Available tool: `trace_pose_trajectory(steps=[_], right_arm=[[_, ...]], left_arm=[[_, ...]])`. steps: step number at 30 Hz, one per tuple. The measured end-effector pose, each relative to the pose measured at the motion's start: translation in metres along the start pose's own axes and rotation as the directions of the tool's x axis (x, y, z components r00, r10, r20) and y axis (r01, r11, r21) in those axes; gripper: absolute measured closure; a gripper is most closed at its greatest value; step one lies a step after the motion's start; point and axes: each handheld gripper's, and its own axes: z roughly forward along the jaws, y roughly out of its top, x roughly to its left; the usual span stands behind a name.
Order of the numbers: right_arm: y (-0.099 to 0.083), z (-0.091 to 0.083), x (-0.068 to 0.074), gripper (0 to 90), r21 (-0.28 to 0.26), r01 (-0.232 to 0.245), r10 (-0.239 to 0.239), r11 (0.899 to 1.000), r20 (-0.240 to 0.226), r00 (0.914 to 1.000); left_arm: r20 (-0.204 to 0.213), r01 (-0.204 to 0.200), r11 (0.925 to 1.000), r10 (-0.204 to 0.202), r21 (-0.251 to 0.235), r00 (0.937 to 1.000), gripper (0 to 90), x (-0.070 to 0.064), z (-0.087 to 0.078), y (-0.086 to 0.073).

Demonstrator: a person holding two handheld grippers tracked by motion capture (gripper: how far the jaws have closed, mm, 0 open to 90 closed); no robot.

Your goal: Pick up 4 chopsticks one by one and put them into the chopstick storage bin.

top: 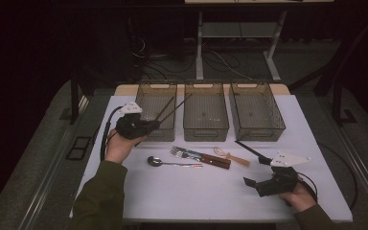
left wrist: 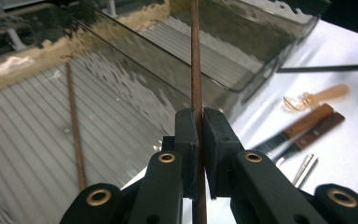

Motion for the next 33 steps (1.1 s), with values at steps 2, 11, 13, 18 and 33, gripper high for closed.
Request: trace_pose_trajectory(steps=[2,11,13,18,33], right_arm=[[0.000,0.000,0.000,2.4,0.002,-0.001,0.001,1.000,0.000,1.0000],[0.000,0.000,0.000,2.4,-0.002,-0.004,0.004,1.000,-0.003,1.0000],[0.000,-0.001,0.000,2.5,-0.004,-0.005,0.005,1.000,-0.003,1.0000],[0.000,-0.001,0.000,2.4,-0.005,-0.006,0.006,1.000,-0.003,1.0000],[0.000,-0.002,0.001,2.4,-0.005,-0.005,0.005,1.000,-0.009,1.0000]], left_arm=[[-0.006,0.007,0.9999,-0.007,-0.008,1.0000,84.8,0.005,0.000,0.004],[-0.044,0.033,0.9991,-0.034,-0.028,0.9985,84.9,0.022,0.005,0.021],[-0.054,0.034,0.9987,-0.036,-0.036,0.9979,84.8,0.025,0.006,0.025],[-0.080,0.043,0.9982,-0.046,-0.042,0.9957,84.8,0.033,0.011,0.030],[-0.195,0.118,0.9929,-0.115,0.008,0.9740,84.8,0.058,0.030,0.022]])
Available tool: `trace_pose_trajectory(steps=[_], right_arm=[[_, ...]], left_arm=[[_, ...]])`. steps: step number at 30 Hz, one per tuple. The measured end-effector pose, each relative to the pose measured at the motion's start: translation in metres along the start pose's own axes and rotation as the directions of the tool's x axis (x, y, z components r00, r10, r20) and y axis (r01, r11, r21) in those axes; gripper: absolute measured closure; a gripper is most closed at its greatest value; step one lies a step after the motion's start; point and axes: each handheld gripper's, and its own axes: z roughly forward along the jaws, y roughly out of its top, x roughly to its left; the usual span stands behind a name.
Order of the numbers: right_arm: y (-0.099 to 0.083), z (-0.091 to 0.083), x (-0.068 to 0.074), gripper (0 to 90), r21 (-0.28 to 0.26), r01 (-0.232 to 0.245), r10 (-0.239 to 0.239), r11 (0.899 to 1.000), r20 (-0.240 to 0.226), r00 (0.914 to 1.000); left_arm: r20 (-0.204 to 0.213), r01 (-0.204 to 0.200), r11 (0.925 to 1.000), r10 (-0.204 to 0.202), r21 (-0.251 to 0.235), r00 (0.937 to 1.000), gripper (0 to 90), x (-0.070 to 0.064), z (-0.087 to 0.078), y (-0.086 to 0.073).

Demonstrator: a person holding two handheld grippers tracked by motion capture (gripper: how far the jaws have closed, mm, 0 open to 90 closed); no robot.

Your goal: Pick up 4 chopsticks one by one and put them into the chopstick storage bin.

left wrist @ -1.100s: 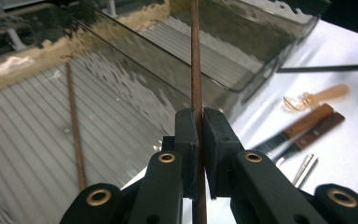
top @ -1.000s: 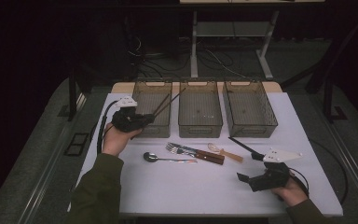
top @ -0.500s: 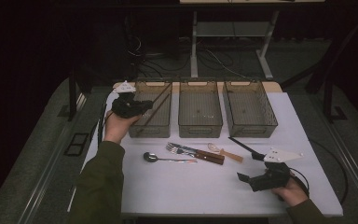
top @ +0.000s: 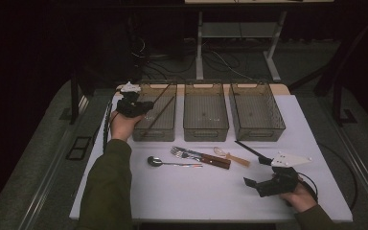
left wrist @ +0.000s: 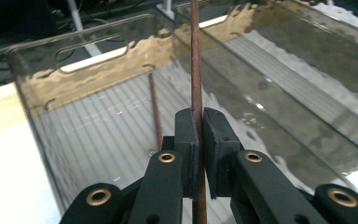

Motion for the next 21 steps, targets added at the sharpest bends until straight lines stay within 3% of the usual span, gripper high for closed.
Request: trace_pose_trajectory(steps=[10,14,16,21], right_arm=[[0.0000,0.0004,-0.0004,2.4,-0.001,0.001,-0.001,1.000,-0.002,1.0000],[0.0001,-0.0004,0.0002,2.5,-0.005,0.001,-0.001,1.000,-0.004,1.0000],[0.0000,-0.0005,0.0000,2.5,-0.005,0.001,-0.001,1.000,-0.003,1.0000],[0.0001,-0.0005,0.0004,2.4,-0.004,0.001,-0.001,1.000,-0.004,1.0000]], left_arm=[[-0.034,0.010,0.9986,-0.008,0.051,0.9994,84.6,0.0090,0.0097,-0.0081],[-0.038,0.013,0.9988,-0.011,0.048,0.9992,83.5,0.0086,0.0096,-0.0078],[-0.053,0.013,0.9989,-0.011,0.044,0.9986,76.5,0.0078,0.0097,-0.0075],[-0.054,0.009,0.9993,-0.007,0.037,0.9985,70.4,0.0057,0.0093,-0.0060]])
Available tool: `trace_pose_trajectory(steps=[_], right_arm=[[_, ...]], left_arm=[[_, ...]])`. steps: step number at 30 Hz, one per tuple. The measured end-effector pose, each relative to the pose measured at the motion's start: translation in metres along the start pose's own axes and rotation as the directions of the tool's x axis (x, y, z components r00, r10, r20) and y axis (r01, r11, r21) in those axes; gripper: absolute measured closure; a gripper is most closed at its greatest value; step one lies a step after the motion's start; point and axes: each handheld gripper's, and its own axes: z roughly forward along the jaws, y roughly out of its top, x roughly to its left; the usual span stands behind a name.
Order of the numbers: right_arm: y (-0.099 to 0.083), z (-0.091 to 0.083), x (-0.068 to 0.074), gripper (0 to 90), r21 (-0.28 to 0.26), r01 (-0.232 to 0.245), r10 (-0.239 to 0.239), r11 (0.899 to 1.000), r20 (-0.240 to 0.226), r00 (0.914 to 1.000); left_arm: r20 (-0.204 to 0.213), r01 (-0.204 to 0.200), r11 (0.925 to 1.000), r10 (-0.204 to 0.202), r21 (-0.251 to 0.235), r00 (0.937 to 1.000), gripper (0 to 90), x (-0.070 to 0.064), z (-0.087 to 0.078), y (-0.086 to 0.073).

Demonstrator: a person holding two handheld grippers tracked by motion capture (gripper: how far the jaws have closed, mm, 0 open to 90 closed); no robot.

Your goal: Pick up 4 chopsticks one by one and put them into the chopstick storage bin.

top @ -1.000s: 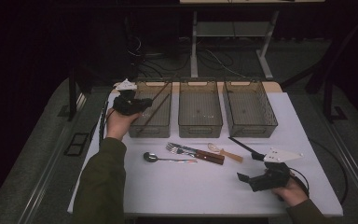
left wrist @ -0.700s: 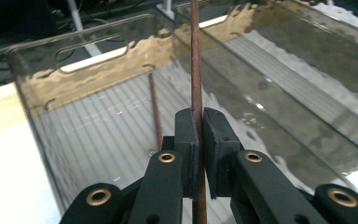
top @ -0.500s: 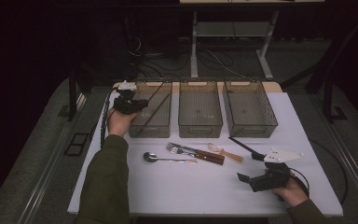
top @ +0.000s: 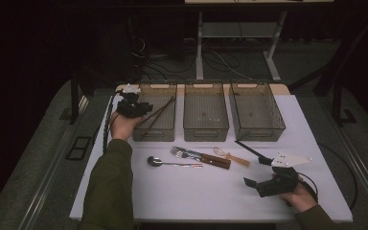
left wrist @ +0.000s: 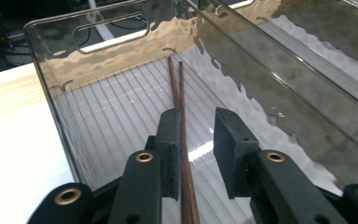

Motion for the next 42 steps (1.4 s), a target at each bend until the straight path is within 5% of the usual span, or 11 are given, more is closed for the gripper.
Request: trace_pose_trajectory(steps=[11,17,30,42], right_arm=[[0.000,0.000,0.000,2.4,0.003,0.000,0.000,1.000,0.004,1.0000],[0.000,0.000,0.000,2.4,0.004,0.001,-0.001,1.000,0.005,1.0000],[0.000,0.001,0.000,2.4,0.005,0.000,0.000,1.000,0.009,1.0000],[0.000,0.002,-0.001,2.4,0.009,-0.001,0.001,1.000,0.011,0.9999]], left_arm=[[0.020,-0.043,0.9987,0.044,-0.028,0.9988,59.9,-0.011,-0.008,0.007],[0.083,-0.048,0.9977,0.052,-0.048,0.9952,53.0,-0.019,-0.018,0.010],[0.181,-0.115,0.9914,0.124,-0.064,0.9756,40.9,-0.052,-0.040,0.009],[0.241,-0.154,0.9863,0.164,-0.060,0.9567,26.9,-0.080,-0.051,-0.026]])
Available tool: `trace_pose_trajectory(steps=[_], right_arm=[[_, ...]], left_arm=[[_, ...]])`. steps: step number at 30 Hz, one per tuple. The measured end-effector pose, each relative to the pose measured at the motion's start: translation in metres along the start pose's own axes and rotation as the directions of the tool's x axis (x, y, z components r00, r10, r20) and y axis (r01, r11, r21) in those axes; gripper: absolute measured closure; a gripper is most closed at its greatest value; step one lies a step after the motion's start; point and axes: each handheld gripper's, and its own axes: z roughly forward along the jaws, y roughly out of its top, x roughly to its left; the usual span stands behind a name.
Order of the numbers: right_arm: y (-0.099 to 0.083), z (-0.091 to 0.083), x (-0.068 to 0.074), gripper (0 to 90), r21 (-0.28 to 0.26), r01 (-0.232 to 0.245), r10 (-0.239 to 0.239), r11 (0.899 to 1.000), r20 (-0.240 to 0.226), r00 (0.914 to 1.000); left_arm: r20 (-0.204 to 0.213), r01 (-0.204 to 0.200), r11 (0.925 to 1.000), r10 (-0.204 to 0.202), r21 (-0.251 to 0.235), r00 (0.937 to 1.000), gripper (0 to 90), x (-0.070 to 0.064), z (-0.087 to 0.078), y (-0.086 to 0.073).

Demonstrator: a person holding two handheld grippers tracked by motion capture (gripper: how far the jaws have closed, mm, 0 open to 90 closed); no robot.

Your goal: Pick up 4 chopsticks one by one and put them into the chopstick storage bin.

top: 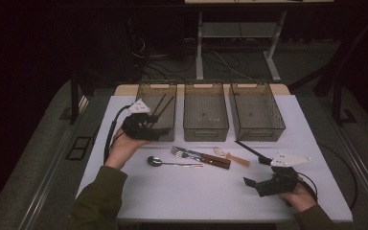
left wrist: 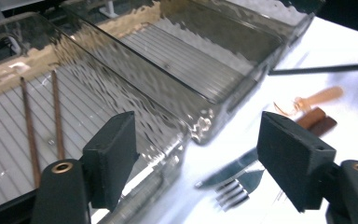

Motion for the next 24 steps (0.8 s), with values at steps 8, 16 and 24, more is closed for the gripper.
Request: trace_pose_trajectory(steps=[8,16,24], right_arm=[[0.000,0.000,0.000,2.4,0.002,0.001,-0.001,1.000,0.004,1.0000],[0.000,0.000,0.000,2.5,0.001,-0.001,0.001,1.000,0.005,1.0000],[0.000,0.000,0.001,2.4,0.002,-0.006,0.006,1.000,0.002,1.0000]], left_arm=[[0.023,0.000,1.0000,0.000,-0.005,0.9997,21.2,-0.020,-0.005,-0.025],[0.032,-0.022,0.9996,0.022,-0.015,0.9992,15.3,-0.041,-0.008,-0.049],[0.049,-0.032,0.9992,0.033,-0.025,0.9982,12.5,-0.057,-0.013,-0.068]])
